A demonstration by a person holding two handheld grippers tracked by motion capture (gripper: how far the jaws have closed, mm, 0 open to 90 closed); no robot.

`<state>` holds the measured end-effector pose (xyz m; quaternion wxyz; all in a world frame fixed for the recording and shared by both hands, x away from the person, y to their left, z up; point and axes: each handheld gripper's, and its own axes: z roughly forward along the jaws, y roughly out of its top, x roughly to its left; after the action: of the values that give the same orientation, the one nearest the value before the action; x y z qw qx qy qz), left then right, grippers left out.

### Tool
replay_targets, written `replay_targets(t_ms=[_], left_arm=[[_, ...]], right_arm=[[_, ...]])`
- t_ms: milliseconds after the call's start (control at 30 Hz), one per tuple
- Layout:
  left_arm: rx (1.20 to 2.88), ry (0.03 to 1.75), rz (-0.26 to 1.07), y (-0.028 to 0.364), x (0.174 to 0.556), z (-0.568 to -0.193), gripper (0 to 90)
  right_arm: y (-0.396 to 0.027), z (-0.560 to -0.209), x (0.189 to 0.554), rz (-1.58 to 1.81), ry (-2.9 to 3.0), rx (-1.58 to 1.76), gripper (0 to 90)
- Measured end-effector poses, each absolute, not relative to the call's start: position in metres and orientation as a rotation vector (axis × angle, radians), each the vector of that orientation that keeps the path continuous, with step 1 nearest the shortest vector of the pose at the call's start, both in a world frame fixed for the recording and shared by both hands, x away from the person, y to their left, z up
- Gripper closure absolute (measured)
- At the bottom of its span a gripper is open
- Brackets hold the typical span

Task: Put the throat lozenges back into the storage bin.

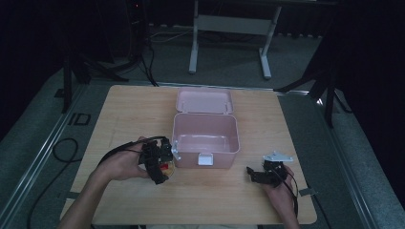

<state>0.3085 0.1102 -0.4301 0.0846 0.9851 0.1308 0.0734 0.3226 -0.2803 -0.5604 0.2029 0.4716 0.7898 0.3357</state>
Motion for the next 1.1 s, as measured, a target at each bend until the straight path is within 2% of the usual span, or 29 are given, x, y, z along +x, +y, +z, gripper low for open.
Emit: replay_targets(t_ms=[1100], left_arm=[[2.922, 0.410, 0.248, 0.120, 0.319, -0.407, 21.0]], right_arm=[[-0.280, -0.560, 0.323, 0.937, 2.204, 1.318, 14.0]])
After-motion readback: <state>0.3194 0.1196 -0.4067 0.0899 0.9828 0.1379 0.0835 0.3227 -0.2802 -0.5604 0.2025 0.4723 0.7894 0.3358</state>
